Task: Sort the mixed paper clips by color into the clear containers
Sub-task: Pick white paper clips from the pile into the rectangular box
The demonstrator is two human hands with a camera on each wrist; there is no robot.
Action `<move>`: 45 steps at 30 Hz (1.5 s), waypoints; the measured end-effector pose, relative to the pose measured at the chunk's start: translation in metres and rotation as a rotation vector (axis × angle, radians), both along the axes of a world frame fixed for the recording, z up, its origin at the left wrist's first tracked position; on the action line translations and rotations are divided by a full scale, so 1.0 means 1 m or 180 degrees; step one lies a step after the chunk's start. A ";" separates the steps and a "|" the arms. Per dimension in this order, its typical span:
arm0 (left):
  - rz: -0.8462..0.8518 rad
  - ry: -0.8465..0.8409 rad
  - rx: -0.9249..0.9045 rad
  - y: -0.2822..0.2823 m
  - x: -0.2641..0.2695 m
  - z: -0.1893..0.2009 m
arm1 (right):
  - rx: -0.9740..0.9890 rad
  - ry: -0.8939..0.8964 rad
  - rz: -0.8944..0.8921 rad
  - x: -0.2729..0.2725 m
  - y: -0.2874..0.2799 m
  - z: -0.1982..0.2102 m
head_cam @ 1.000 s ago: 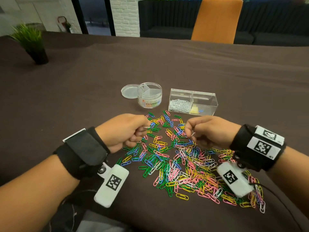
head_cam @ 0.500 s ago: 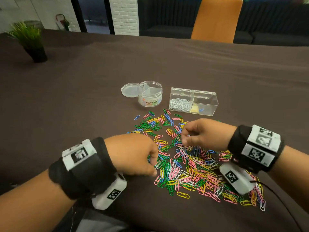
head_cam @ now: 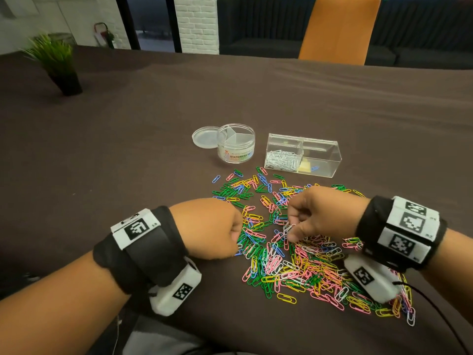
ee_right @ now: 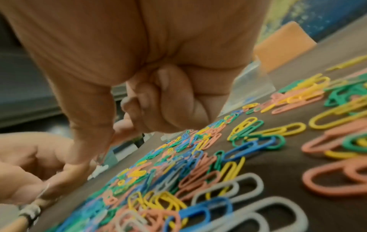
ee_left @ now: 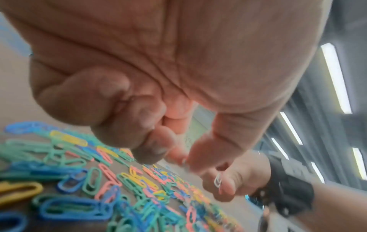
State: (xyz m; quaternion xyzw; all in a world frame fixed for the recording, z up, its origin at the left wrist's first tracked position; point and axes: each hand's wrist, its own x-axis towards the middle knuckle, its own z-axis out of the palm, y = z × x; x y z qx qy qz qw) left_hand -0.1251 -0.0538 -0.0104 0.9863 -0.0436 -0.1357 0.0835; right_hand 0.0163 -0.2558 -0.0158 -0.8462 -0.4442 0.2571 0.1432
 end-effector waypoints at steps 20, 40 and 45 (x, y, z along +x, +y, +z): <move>0.0920 0.0321 -0.2741 0.004 0.020 -0.001 | 0.0877 0.1720 -0.1029 0.022 -0.023 0.006; -0.0308 0.0385 -0.0045 -0.010 0.009 0.005 | -0.0220 -0.0727 0.0874 -0.039 0.033 -0.001; 0.0058 0.0021 0.0093 0.003 0.011 0.008 | -0.0450 -0.0880 0.0816 -0.032 0.025 0.001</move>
